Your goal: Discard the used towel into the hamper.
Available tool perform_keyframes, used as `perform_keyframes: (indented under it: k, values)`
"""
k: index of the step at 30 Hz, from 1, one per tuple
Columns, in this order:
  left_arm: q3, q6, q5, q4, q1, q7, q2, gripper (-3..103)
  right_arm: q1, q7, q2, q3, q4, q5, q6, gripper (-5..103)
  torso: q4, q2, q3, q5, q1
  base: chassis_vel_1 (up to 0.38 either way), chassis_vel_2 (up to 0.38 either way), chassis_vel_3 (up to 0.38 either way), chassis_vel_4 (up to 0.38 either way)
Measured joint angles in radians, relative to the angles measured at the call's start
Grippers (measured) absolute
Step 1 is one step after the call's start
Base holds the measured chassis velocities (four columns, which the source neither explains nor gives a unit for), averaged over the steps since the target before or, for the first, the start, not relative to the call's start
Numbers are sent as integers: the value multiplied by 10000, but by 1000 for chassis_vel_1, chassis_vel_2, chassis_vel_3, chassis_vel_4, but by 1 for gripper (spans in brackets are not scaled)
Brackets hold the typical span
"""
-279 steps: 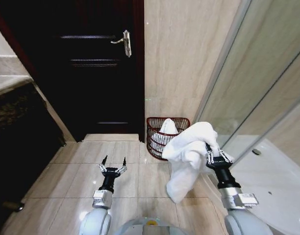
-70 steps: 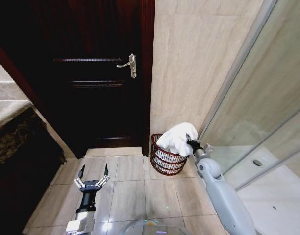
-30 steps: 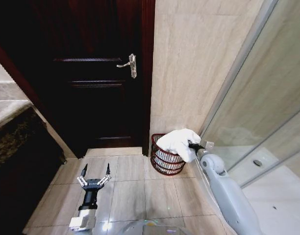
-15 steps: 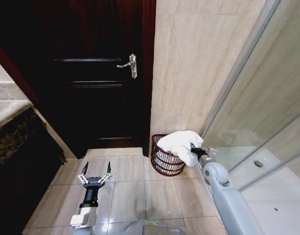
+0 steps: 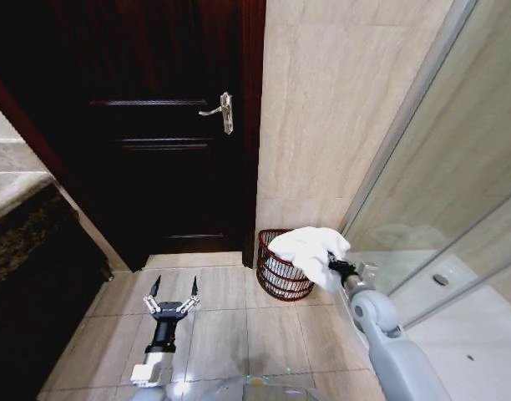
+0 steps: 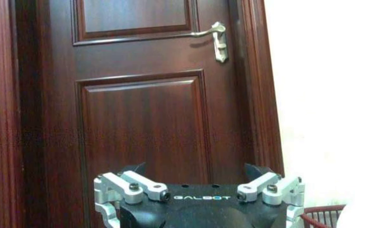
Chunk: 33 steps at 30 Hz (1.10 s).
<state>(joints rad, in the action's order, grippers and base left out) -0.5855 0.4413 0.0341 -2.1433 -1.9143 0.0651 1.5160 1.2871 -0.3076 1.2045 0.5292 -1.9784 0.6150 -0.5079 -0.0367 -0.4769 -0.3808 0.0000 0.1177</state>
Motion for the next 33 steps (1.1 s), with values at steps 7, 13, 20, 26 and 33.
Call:
perform_keyframes:
  k: [7,13,20,26,33]
  values:
    - [113,54,64,-51,-119,31,25,100,173,45,-7,51,-113,-12,62,14,0,0,0,1,0,-53,55,65,-59]
    - [200,93,121,-13,-121,65,29,100,530,79,3,155,-357,-39,100,14,1,0,0,0,0,-67,67,66,-70]
    - [345,130,232,8,-157,166,22,100,689,17,-34,213,-573,18,24,14,0,0,0,0,0,-68,64,53,-57]
    - [497,197,305,64,-235,241,8,100,954,40,-104,225,-721,49,-182,14,1,0,0,1,0,-71,61,73,-56]
    - [534,238,356,108,-295,249,-15,100,86,-126,-508,-121,-288,513,-930,14,0,1,-3,0,2,-17,25,20,-24]
